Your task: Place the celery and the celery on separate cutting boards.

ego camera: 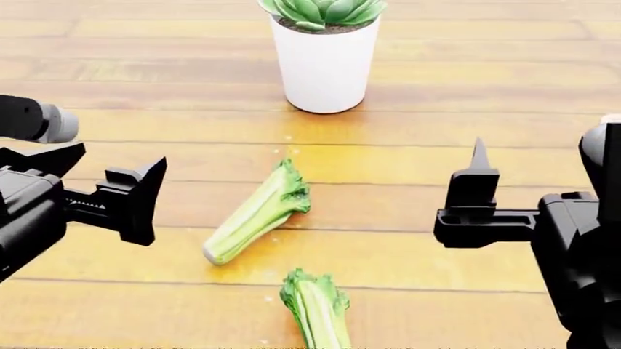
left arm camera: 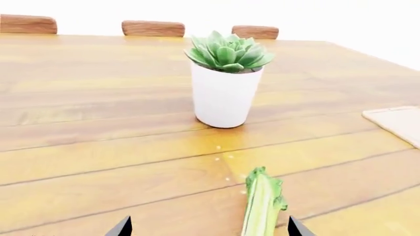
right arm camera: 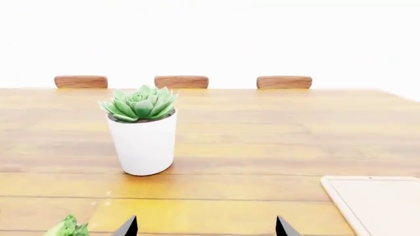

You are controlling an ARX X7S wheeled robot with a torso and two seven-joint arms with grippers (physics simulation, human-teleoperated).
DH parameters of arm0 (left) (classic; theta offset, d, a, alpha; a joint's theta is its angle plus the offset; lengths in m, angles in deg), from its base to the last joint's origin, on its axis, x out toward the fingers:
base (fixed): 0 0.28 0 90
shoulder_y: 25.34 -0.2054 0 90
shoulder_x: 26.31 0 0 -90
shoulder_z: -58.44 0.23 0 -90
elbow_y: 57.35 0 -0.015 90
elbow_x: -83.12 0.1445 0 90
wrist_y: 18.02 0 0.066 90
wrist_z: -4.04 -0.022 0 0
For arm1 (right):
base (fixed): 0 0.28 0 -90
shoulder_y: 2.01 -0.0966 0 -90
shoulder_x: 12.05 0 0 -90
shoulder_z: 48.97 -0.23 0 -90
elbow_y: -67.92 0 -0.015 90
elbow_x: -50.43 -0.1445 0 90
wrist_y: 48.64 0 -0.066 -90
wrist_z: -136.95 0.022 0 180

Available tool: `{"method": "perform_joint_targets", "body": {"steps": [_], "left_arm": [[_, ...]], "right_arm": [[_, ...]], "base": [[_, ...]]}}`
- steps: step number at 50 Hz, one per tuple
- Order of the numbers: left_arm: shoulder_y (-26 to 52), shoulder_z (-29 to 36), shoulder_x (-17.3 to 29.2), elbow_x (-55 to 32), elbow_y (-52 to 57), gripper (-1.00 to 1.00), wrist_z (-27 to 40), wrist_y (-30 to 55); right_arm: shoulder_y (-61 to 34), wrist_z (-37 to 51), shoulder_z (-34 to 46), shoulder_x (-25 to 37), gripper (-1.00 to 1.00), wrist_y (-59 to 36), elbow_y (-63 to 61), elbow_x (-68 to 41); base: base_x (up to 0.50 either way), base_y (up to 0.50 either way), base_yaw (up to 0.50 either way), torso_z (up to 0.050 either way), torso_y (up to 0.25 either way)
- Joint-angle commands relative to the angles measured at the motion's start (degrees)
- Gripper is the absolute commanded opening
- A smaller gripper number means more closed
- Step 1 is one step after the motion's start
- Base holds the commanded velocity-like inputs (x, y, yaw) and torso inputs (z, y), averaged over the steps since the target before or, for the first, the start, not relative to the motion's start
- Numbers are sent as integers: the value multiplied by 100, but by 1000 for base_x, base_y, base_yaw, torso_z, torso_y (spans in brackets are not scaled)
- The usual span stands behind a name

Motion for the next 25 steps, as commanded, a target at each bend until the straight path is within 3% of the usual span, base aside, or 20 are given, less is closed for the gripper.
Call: {"method": "perform_joint_targets", "body": {"steps": [1,12,25], "left_arm": [[22,314,-253,-92,-316,100,-207,-33],[305,1142,-864,411,-1303,100,-762,-666],[486,1875,-1087,1292,-3009,100,-1410,-1652]], "right_arm": [[-85,166,-82,-16,100,-480,-123,-203],[-137,236,-250,18,100,-706,-264,-392],[234,221,-326,-3,100,-476,-269,-448]], "base": [[0,0,0,0,0],[0,0,0,0,0],[0,0,0,0,0]]}}
